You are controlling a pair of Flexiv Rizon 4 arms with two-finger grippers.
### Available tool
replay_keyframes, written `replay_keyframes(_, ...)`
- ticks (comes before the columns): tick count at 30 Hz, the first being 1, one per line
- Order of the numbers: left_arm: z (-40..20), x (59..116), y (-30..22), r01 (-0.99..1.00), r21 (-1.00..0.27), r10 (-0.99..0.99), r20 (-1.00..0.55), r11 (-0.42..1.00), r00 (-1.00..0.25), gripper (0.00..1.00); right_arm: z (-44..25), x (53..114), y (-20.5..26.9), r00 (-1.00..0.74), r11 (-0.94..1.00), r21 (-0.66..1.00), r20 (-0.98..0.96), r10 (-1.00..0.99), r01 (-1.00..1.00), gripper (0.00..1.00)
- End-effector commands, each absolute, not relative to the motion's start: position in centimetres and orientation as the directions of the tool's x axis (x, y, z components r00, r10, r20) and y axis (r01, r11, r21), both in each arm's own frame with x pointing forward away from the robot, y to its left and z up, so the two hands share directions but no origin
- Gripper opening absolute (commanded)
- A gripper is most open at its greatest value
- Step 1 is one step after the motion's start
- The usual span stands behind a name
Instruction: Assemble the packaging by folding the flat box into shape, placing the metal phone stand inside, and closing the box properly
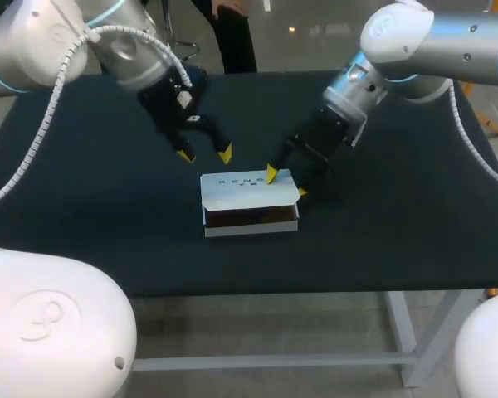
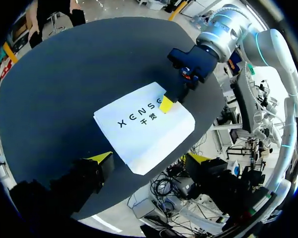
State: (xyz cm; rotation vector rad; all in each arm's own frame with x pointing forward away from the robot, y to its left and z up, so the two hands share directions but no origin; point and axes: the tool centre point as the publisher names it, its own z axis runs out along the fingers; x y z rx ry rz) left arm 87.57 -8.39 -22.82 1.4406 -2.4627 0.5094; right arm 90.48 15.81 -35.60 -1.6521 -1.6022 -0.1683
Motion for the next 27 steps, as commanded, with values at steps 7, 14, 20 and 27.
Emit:
replay_keyframes(7, -22.7, 85.2, -10.4, -0.292, -0.052, -0.291, 0.02, 0.955, -0.956, 1.0, -35.6, 90.5, 15.9, 0.184, 0.135, -0.446, 0.601, 0.777, 0.885, 0.71)
replay_keyframes(14, -22.7, 85.2, -10.4, -0.292, -0.052, -0.291, 0.02, 0.955, -0.956, 1.0, -35.6, 90.5, 15.9, 0.184, 0.135, -0.446, 0.601, 0.777, 0.885, 0.7)
replay_keyframes(20, -22.7, 85.2, -10.4, -0.292, -0.052, -0.291, 0.02, 0.955, -0.956, 1.0, -35.6, 90.5, 15.9, 0.184, 0.135, -0.446, 0.601, 0.777, 0.885, 0.69)
replay_keyframes(27, -23.5, 85.1, -10.4, -0.145, -0.116, -0.146, -0.001, 0.983, -0.989, 1.0, -35.6, 90.5, 15.9, 0.184, 0.135, -0.446, 0.601, 0.777, 0.885, 0.67)
